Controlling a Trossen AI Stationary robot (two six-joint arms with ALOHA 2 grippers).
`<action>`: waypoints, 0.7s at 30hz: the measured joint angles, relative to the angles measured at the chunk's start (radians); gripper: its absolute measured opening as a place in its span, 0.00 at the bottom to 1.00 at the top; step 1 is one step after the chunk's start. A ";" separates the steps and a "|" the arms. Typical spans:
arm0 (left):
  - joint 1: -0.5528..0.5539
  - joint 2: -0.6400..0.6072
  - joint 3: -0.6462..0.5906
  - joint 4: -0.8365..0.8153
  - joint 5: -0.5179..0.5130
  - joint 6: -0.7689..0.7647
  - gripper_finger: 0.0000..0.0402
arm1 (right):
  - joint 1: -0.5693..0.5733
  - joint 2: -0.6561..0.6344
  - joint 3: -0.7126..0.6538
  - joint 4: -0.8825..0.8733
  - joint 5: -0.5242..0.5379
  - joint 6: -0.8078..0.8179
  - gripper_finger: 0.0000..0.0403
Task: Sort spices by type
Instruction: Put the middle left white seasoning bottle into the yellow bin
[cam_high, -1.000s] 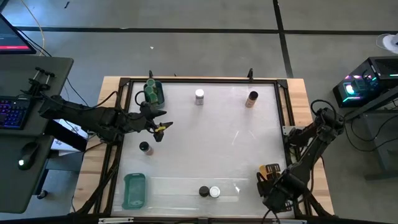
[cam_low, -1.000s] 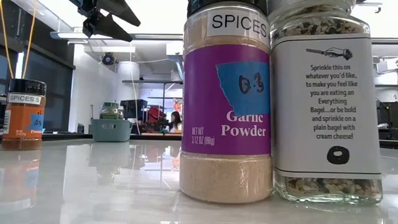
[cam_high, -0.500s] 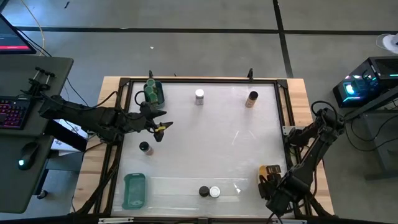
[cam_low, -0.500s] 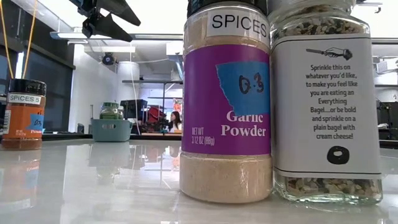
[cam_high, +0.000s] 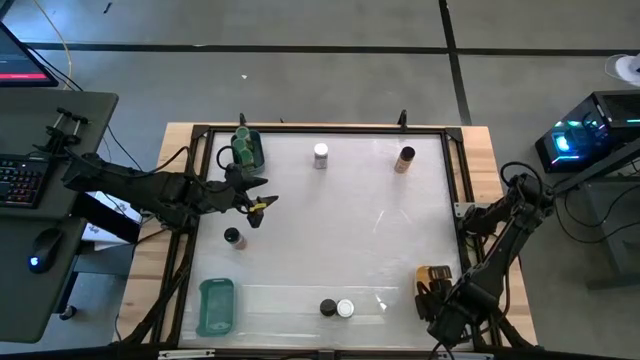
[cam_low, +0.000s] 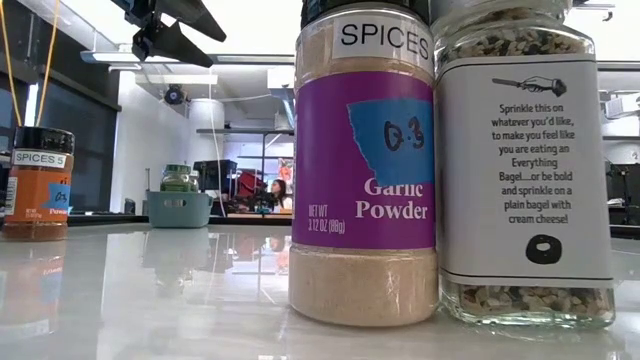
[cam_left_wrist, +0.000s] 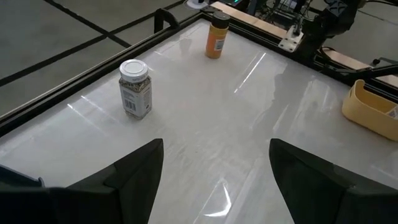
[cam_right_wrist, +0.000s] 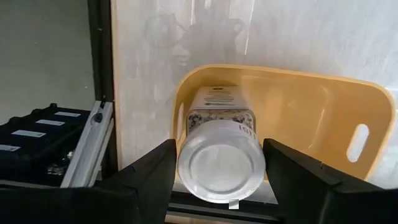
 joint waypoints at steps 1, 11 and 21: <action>0.000 0.000 0.000 0.000 0.000 0.000 0.69 | 0.000 0.000 0.000 0.003 -0.009 0.000 0.58; 0.000 0.000 0.000 -0.001 0.000 0.016 0.69 | 0.000 0.000 0.000 0.004 -0.049 0.035 0.59; 0.000 0.000 0.000 -0.001 0.000 0.017 0.69 | -0.006 0.000 0.000 0.006 -0.050 0.034 0.59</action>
